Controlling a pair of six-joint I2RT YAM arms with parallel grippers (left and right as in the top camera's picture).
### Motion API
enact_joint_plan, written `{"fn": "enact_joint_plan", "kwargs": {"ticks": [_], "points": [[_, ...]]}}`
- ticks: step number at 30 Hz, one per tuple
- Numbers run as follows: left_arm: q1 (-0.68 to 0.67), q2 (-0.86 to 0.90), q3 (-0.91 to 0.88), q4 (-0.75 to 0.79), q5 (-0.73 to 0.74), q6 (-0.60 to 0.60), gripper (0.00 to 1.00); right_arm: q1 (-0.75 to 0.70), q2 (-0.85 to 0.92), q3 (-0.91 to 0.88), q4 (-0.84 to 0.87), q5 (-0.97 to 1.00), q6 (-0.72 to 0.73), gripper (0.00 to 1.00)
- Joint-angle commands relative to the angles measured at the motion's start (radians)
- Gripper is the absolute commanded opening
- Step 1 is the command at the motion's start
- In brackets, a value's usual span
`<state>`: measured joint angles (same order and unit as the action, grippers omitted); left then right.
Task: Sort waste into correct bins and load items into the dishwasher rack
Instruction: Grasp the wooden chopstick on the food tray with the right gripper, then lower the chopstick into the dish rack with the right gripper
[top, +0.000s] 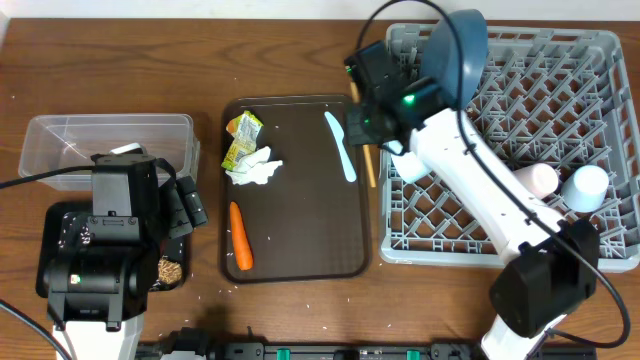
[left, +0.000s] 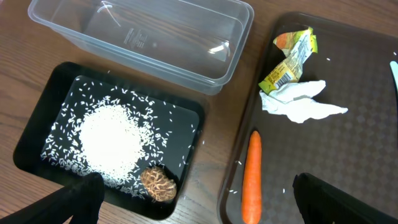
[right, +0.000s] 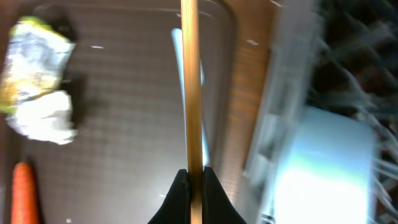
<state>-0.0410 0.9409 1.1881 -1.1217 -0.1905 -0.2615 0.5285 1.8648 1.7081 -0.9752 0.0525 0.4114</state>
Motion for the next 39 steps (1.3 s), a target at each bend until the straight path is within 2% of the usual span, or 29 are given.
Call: {"fn": "enact_joint_plan", "kwargs": {"ticks": [1,13,24,30,34,39], "points": [[0.002,0.000,0.014,-0.003,-0.016,-0.005,0.98,-0.053,-0.015,0.008,-0.038,-0.017,0.042,0.01],[0.002,0.000,0.014,-0.003,-0.017,-0.005,0.98,-0.105,-0.053,0.008,-0.152,-0.068,0.040,0.01],[0.002,0.000,0.014,-0.003,-0.016,-0.005,0.98,-0.251,-0.305,0.008,-0.300,-0.074,-0.005,0.01],[0.002,0.000,0.014,-0.003,-0.017,-0.005,0.98,-0.293,-0.348,0.007,-0.428,-0.014,-0.049,0.01],[0.002,0.000,0.014,-0.003,-0.017,-0.005,0.98,-0.342,-0.340,-0.029,-0.420,0.048,-0.041,0.01],[0.002,0.000,0.014,-0.003,-0.016,-0.005,0.98,-0.386,-0.318,-0.148,-0.377,-0.008,-0.039,0.01]]}}
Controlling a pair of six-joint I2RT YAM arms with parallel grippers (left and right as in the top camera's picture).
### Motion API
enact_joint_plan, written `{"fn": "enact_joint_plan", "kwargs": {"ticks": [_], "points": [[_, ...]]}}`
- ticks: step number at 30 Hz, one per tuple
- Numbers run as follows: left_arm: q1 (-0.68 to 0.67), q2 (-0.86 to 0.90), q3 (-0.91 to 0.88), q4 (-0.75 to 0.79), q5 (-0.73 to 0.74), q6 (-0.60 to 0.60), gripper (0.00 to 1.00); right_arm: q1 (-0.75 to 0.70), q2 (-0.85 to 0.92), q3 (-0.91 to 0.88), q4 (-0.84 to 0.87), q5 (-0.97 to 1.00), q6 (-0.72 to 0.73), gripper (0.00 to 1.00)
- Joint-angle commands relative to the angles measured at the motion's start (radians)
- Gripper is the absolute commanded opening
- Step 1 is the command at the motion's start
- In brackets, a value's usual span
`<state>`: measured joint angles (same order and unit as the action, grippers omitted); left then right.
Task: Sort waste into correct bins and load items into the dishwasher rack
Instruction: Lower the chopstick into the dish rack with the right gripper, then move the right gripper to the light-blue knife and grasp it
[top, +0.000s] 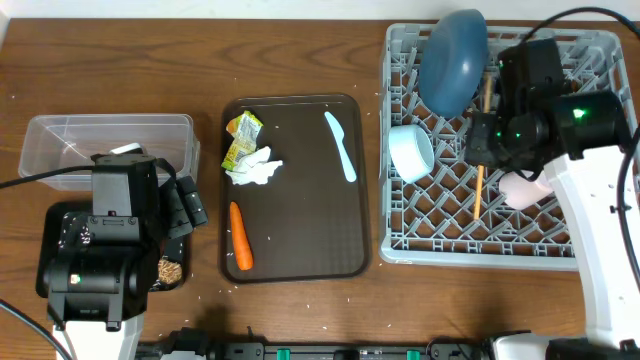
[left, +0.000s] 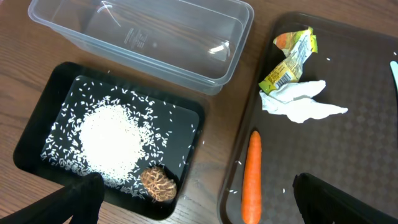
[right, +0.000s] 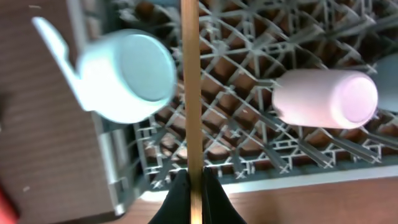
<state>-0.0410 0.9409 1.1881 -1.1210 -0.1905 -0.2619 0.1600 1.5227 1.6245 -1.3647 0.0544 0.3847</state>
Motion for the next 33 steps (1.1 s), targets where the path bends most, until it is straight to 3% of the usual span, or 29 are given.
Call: {"fn": "enact_joint_plan", "kwargs": {"ticks": [1,10,18,29,30,31,32,33], "points": [[0.002,0.000,0.014,-0.004,-0.017,-0.005,0.98,-0.018,0.025,-0.095,0.029,-0.019,-0.012,0.01],[0.002,0.000,0.014,-0.004,-0.016,-0.005,0.98,-0.017,0.027,-0.338,0.220,-0.024,-0.073,0.01],[0.002,0.000,0.014,-0.004,-0.017,-0.005,0.98,-0.017,0.027,-0.426,0.348,-0.016,-0.235,0.01],[0.002,0.000,0.014,-0.004,-0.017,-0.005,0.98,-0.016,0.034,-0.456,0.401,-0.028,-0.159,0.01],[0.002,0.000,0.014,-0.004,-0.017,-0.005,0.98,-0.016,0.034,-0.456,0.401,-0.035,-0.146,0.09],[0.002,0.000,0.014,-0.004,-0.017,-0.005,0.98,-0.016,0.034,-0.456,0.400,-0.038,-0.122,0.31],[0.002,0.000,0.014,-0.004,-0.017,-0.005,0.98,-0.016,0.032,-0.455,0.397,-0.041,-0.093,0.39],[0.002,0.000,0.014,-0.004,-0.016,-0.005,0.98,-0.016,0.027,-0.452,0.396,-0.054,-0.081,0.39]]}}
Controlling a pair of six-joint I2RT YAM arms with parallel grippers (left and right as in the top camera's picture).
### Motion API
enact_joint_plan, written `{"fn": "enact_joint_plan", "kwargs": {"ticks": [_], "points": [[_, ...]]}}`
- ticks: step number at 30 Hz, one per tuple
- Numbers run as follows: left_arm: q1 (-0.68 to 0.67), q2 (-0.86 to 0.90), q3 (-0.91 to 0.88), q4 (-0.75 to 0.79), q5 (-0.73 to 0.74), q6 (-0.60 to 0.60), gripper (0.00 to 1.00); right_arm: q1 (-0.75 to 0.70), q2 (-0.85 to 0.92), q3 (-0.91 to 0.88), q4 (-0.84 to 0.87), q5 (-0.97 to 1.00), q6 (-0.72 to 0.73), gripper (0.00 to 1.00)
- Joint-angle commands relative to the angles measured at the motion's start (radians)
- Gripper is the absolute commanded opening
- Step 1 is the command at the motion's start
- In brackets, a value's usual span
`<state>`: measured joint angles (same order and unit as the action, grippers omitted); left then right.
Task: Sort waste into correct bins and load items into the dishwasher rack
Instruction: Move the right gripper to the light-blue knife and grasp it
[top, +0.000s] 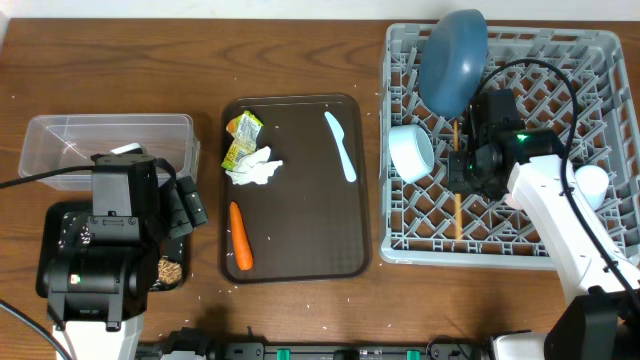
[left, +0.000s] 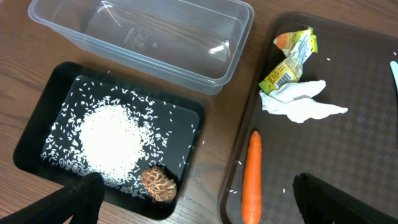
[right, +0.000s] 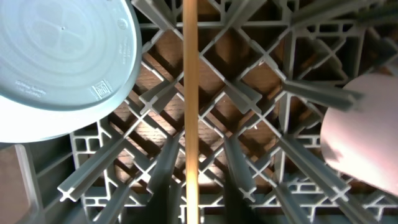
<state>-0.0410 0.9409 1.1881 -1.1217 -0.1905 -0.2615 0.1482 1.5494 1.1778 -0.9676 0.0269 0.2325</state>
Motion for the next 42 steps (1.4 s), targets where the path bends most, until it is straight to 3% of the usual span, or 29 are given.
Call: {"fn": "enact_joint_plan", "kwargs": {"ticks": [1,9,14,18,21,26,36,42], "points": [[0.002,0.000,0.014,-0.003,-0.016,-0.005,0.98,-0.003,-0.001,-0.002,-0.001,-0.045,0.070,0.35],[0.002,0.000,0.014,-0.003,-0.017,-0.005,0.98,0.057,-0.098,0.036,0.066,-0.218,-0.077,0.24],[0.002,0.000,0.014,-0.003,-0.017,-0.005,0.98,0.202,-0.121,0.036,0.231,-0.249,-0.080,0.25],[0.002,0.000,0.014,-0.003,-0.017,-0.005,0.98,0.337,-0.048,0.035,0.372,-0.128,0.015,0.32],[0.002,0.000,0.014,-0.003,-0.017,-0.005,0.98,0.414,0.054,0.036,0.484,-0.055,0.025,0.32],[0.002,0.000,0.014,-0.003,-0.016,-0.005,0.98,0.448,0.233,0.048,0.623,0.003,0.072,0.33],[0.002,0.000,0.014,-0.003,-0.017,-0.005,0.98,0.428,0.508,0.315,0.507,0.000,0.057,0.35],[0.002,0.000,0.014,-0.003,-0.017,-0.005,0.98,0.426,0.585,0.335,0.476,0.027,0.069,0.36]]}}
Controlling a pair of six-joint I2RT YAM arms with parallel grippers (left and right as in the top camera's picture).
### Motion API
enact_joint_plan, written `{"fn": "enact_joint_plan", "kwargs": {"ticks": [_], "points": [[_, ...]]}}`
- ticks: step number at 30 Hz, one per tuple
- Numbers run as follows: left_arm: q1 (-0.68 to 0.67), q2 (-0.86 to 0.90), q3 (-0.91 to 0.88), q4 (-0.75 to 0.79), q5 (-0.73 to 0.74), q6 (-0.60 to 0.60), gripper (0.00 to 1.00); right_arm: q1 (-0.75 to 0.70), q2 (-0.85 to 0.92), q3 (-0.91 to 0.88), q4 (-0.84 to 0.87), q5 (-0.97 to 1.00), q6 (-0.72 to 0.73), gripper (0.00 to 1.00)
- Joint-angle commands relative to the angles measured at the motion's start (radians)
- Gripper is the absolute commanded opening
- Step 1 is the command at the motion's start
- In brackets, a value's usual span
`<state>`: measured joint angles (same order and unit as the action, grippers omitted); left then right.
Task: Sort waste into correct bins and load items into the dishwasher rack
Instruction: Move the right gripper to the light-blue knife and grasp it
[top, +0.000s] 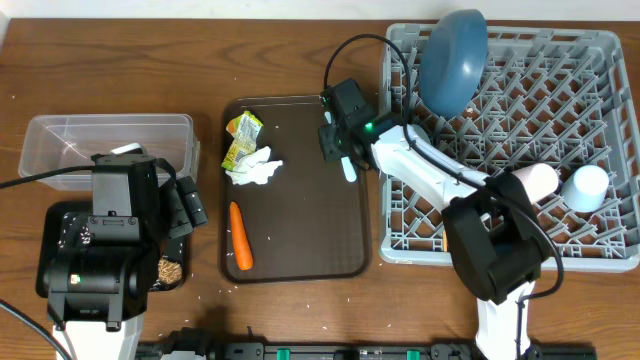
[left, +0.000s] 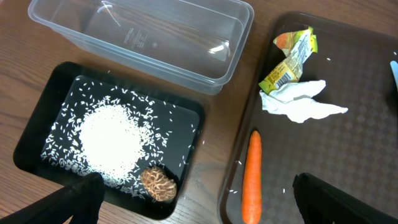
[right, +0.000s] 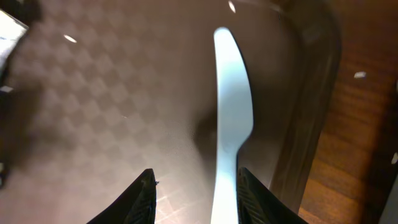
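A pale blue plastic knife (right: 231, 118) lies near the right rim of the brown tray (top: 300, 230). My right gripper (top: 335, 140) hangs open just over the knife; in the wrist view (right: 195, 172) its handle runs between the fingers, close to the right one. A carrot (top: 240, 237), a yellow-green wrapper (top: 241, 135) and a crumpled white tissue (top: 255, 168) lie on the tray's left half. My left gripper (left: 199, 211) stands open and empty over the gap between the black bin and the tray. No chopstick is in view.
The grey dishwasher rack (top: 600, 60) on the right holds a blue bowl (top: 455, 50), a pink cup (top: 535, 180) and a pale blue cup (top: 590, 185). A clear bin (top: 100, 140) and a black bin (left: 37, 155) with rice and a brown lump stand at the left.
My right gripper was low in the rack, shut on the wooden chopstick. Now it is open over the blue knife on the tray, without the chopstick. The left arm has not moved.
My right gripper held the chopstick over the tray's right edge, then over the rack beside the white mug and pink cup, then down among the rack's grid. It has let go and now stands open over the knife. The left arm stayed still throughout.
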<state>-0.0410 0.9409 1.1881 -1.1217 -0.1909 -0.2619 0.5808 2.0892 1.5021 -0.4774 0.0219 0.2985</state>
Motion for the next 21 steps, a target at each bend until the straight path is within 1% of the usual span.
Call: {"fn": "enact_joint_plan", "kwargs": {"ticks": [1,6,8,10,12,17,19,21], "points": [[0.002,0.000,0.014,-0.003,-0.016,-0.005,0.98,-0.006,0.053,0.011,-0.020,0.035,0.005,0.37],[0.002,0.000,0.014,-0.003,-0.016,-0.005,0.98,-0.002,0.055,0.011,-0.045,0.039,0.004,0.38],[0.002,0.000,0.014,-0.003,-0.016,-0.005,0.98,0.002,0.056,0.008,-0.059,0.054,0.008,0.31],[0.002,0.000,0.014,-0.003,-0.016,-0.005,0.98,0.003,0.057,0.002,-0.066,0.057,0.016,0.28],[0.002,0.000,0.014,-0.003,-0.016,-0.005,0.98,0.003,0.057,-0.008,-0.065,0.057,0.016,0.22],[0.002,0.000,0.014,-0.003,-0.016,-0.005,0.98,0.002,0.063,-0.014,-0.063,0.056,0.031,0.17],[0.002,0.000,0.014,-0.003,-0.016,-0.005,0.98,0.002,0.068,-0.014,-0.064,0.055,0.031,0.09],[0.002,0.000,0.014,-0.003,-0.016,-0.005,0.98,0.002,0.069,-0.014,-0.069,0.045,0.031,0.03]]}}
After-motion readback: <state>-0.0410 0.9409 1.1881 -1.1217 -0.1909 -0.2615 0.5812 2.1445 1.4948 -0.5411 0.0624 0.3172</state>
